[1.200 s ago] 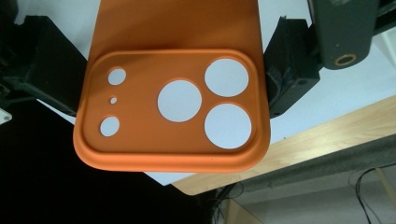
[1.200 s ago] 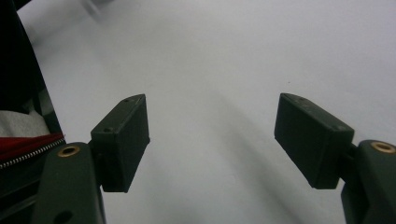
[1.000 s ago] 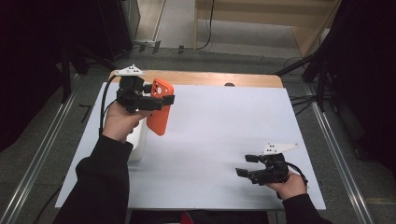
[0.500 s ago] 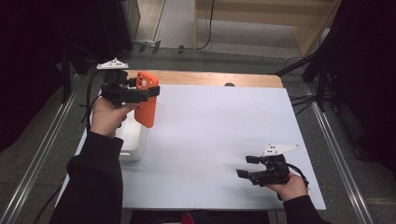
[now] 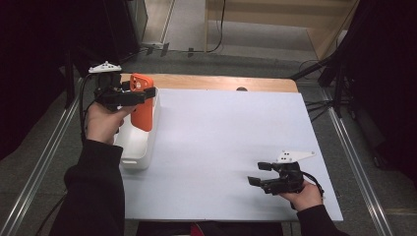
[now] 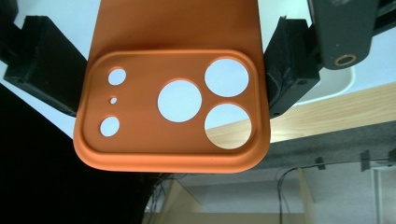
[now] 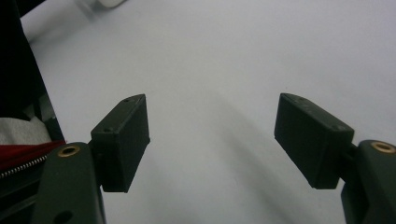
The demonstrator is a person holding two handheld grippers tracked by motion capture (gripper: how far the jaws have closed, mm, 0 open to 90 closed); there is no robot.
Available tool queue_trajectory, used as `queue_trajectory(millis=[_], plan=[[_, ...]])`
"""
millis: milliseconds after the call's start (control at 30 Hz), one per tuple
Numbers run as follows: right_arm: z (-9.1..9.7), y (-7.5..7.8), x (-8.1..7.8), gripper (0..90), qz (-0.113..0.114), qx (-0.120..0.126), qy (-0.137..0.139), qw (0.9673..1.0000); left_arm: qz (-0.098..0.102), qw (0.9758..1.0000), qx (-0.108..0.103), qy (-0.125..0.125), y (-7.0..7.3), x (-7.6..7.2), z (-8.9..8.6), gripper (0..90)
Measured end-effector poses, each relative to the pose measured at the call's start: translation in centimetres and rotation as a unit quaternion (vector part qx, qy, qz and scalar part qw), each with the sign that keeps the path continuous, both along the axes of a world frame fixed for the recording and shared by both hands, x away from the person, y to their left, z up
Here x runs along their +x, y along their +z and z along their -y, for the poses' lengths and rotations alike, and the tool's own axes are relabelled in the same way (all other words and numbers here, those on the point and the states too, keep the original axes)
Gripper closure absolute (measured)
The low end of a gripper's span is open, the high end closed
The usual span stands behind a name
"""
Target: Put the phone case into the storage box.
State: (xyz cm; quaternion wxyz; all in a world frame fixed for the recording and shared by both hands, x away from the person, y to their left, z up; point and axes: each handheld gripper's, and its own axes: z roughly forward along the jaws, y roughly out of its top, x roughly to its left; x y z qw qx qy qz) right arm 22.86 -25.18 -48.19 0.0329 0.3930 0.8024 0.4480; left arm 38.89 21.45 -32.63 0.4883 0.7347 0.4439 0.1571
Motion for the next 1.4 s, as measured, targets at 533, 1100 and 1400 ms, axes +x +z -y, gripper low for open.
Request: queue_trajectory(millis=[533, 1100, 1400], plan=[[-0.6, 0.0, 0.3, 25.4, -0.004, -0.008, 0.016, 0.9998, 0.01, 0.9983, 0.009, 0.057, -0.7, 2.2, 0.0, 15.7], [-0.6, 0.0, 0.2, 25.4, -0.004, -0.004, 0.019, 0.9998, 0.023, 0.9949, 0.035, 0.092, -0.7, 4.3, 0.5, 15.7], [-0.5, 0.1, 0.2, 25.5, -0.002, -0.002, 0.018, 0.9998, 0.031, 0.9922, 0.037, 0.115, -1.1, 5.9, 0.9, 15.7]])
